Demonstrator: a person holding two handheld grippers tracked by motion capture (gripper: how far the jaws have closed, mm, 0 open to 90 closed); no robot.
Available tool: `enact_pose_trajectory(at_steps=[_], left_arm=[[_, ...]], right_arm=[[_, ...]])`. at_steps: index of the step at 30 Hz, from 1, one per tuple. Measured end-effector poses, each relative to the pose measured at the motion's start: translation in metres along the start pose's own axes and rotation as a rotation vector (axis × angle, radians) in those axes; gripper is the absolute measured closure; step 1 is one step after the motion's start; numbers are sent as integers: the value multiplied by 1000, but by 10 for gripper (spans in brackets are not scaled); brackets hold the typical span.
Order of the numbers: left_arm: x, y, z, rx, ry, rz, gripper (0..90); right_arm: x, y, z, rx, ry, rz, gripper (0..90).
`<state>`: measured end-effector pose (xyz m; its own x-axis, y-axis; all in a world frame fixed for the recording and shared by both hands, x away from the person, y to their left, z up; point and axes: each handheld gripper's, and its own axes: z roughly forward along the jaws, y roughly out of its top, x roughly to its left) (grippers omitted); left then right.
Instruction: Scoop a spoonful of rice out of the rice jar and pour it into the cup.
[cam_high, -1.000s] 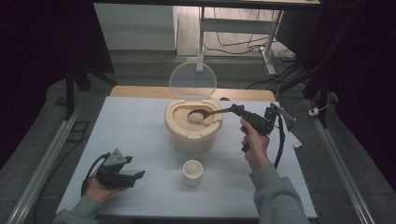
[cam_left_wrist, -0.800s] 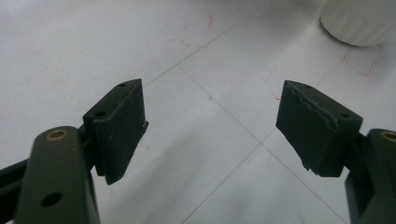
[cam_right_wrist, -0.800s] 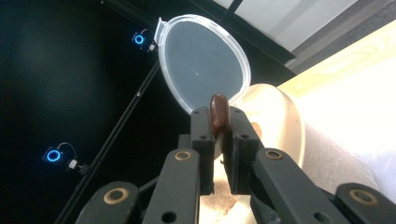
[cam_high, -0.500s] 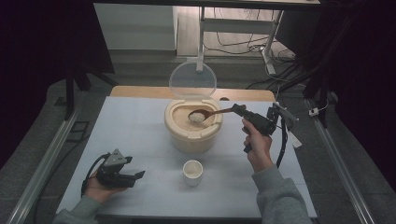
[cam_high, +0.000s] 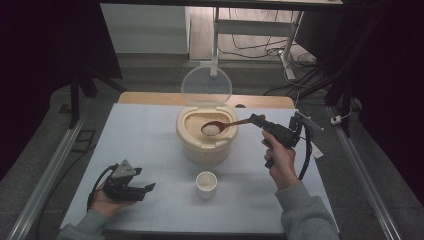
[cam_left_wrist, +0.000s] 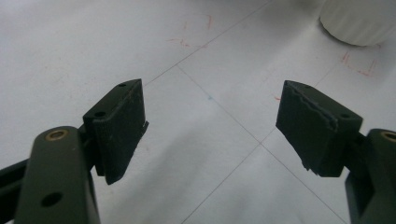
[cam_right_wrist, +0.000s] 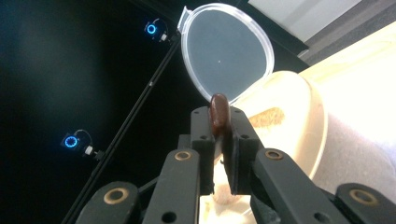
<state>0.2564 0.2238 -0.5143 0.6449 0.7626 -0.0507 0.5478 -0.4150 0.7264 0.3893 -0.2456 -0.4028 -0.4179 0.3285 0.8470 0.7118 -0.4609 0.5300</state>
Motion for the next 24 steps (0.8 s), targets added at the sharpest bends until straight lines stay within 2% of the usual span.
enact_pose_trajectory(at_steps=[15, 24], left_arm=[[0, 0, 0, 2, 1, 0, 233], [0, 0, 1, 6, 3, 1, 233]], right_arm=[[5, -15, -22, 72, 11, -2, 832], [0, -26, -28, 151, -17, -3, 832]])
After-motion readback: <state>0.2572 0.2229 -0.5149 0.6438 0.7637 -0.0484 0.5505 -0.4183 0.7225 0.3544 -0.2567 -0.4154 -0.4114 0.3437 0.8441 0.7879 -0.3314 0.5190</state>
